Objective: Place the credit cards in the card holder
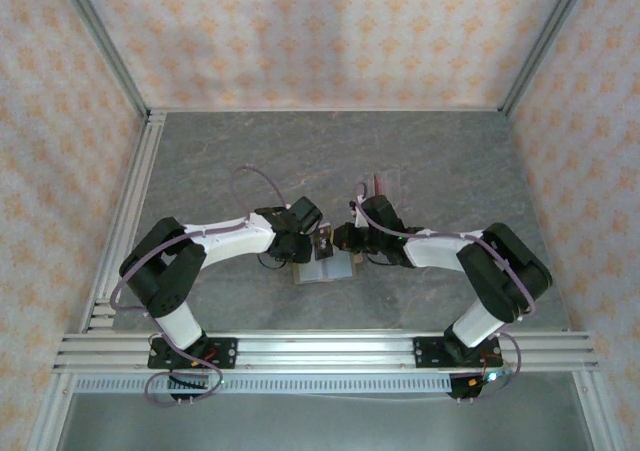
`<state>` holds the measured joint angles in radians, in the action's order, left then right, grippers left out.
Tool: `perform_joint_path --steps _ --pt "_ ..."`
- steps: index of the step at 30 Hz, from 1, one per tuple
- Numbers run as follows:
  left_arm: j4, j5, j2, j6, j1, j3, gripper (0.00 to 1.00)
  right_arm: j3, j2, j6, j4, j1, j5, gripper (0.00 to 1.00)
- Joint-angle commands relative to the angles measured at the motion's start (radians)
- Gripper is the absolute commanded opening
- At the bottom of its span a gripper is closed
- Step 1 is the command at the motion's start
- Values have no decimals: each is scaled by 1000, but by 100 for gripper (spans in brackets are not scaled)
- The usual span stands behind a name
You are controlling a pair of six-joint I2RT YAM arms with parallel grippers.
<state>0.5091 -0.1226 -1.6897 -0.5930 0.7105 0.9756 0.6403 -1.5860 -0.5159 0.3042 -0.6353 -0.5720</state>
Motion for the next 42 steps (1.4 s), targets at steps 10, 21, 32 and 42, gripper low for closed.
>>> perform_joint_path --steps 10,21,32,42 --pt "75 40 -20 -5 -11 11 31 -8 56 40 -19 2 52 0" --pt "89 41 -21 -7 -11 20 31 -7 51 59 -37 13 55 0" --pt "89 39 -24 -14 -11 25 31 -7 19 38 2 8 11 0" --pt "94 34 -32 -22 -10 35 30 -39 3 -6 71 -5 -28 0"
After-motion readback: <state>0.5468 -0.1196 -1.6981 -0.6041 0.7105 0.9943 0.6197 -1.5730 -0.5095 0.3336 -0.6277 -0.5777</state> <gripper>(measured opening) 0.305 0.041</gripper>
